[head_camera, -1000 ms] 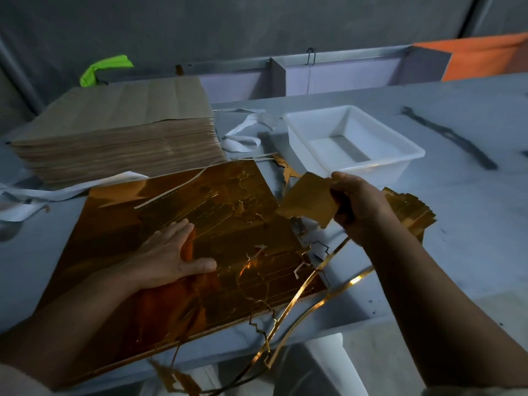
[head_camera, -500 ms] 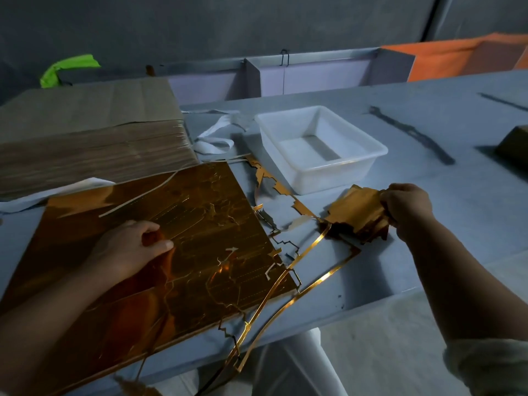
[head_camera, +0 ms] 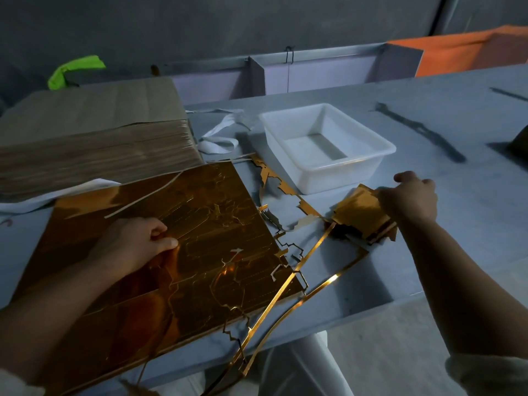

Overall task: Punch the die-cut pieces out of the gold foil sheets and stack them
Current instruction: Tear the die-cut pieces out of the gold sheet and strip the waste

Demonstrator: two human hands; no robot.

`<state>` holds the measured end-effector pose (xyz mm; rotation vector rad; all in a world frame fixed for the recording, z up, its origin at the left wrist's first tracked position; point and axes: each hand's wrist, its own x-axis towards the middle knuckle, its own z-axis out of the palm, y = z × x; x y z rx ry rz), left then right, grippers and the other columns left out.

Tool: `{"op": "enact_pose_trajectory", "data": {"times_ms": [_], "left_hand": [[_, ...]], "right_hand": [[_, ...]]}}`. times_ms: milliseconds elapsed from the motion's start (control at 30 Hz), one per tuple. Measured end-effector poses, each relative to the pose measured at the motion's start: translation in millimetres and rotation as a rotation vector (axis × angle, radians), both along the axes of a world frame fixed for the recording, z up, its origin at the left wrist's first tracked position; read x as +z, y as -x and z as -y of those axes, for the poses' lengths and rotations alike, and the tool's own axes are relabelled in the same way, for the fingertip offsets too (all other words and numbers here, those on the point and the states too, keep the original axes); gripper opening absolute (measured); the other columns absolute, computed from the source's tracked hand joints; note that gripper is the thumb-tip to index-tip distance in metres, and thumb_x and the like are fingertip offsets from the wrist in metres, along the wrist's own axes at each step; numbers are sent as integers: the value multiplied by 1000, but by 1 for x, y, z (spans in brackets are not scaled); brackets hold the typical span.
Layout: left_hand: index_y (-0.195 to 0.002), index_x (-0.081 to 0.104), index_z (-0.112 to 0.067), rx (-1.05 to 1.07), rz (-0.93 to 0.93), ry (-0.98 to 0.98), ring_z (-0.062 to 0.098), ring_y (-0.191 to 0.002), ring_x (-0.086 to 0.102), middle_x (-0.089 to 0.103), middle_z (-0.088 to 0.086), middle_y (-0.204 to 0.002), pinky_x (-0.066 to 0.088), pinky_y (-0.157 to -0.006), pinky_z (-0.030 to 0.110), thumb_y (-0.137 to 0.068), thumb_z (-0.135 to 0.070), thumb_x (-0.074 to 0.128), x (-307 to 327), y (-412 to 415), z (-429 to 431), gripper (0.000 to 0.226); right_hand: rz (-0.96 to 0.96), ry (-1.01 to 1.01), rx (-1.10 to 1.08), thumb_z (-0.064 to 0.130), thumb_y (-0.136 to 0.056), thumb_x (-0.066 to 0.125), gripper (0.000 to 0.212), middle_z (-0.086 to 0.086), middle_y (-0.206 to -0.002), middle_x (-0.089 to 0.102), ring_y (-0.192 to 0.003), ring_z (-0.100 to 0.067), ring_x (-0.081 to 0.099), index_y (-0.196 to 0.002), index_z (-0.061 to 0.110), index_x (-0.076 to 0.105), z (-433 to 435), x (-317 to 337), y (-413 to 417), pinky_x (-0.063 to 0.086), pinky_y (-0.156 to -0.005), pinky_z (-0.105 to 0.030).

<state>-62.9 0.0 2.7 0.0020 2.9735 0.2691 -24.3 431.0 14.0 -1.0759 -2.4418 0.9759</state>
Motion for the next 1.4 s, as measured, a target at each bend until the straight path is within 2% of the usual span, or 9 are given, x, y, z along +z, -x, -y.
{"op": "enact_pose_trajectory", "data": {"times_ms": [200,400,500,633,767,933,1033,1133,1400], "left_hand": [[-121,58,-33,-68,-9,87,6,-92,55,60,-7,-109,44,-69,23,-90,-52,59,5,0,-1,37],[-104,60,-35,-176,-124,159,3,-68,60,59,-11,-82,46,-56,17,-99,-42,48,6,-6,-7,15],[-97,60,-34,-225,-261,118,2,-66,55,52,-13,-81,41,-54,16,-98,-40,48,7,-14,-17,13],[-90,61,-33,-323,-400,66,0,-63,51,50,-14,-78,46,-54,20,-96,-39,49,10,-34,-38,14],[-96,64,-29,-398,-382,1,1,-67,53,52,-12,-83,52,-59,23,-97,-39,49,8,-51,-58,18],[-123,58,-32,-294,-244,-175,5,-93,56,58,-7,-118,49,-70,24,-78,-78,36,7,-37,-49,68],[-155,9,-34,-282,10,-77,17,-148,15,5,-9,-163,27,-114,41,-59,-93,37,0,-16,-23,116],[-153,-17,-28,-325,148,78,4,-138,-26,-26,-9,-160,-9,-113,32,-52,-100,33,-21,-11,-9,133],[-151,-24,-24,-369,185,128,9,-140,-32,-34,-5,-156,-14,-116,33,-51,-103,25,-31,-13,-4,137]], "right_hand": [[-170,-95,335,25,-95,61,36,-12,-130,57,-106,-27,60,-130,16,59,51,39,3,48,-85,-35],[-30,302,836,26,-98,58,12,-5,-103,67,-90,-21,66,-106,19,64,132,47,-2,56,-77,-32],[104,514,884,40,-99,54,19,-7,-102,67,-84,-20,70,-101,22,62,167,34,-2,60,-70,-28],[318,843,835,59,-94,51,56,-16,-119,63,-87,-26,70,-123,12,57,204,13,4,59,-60,-27],[323,911,696,48,-94,59,39,-12,-100,65,-77,-23,67,-108,11,57,221,-2,12,53,-44,-23],[365,876,598,18,-95,61,11,-11,-97,64,-72,-21,67,-102,10,58,220,-11,19,50,-41,-21],[335,915,563,17,-97,58,6,-10,-94,66,-68,-21,69,-98,12,55,218,-12,18,52,-43,-22],[308,932,565,14,-98,56,3,-8,-95,66,-73,-20,68,-96,15,54,218,-14,17,55,-46,-24],[217,1009,568,19,-100,54,4,-7,-100,66,-78,-21,69,-97,19,51,218,-19,12,58,-53,-26]]}}
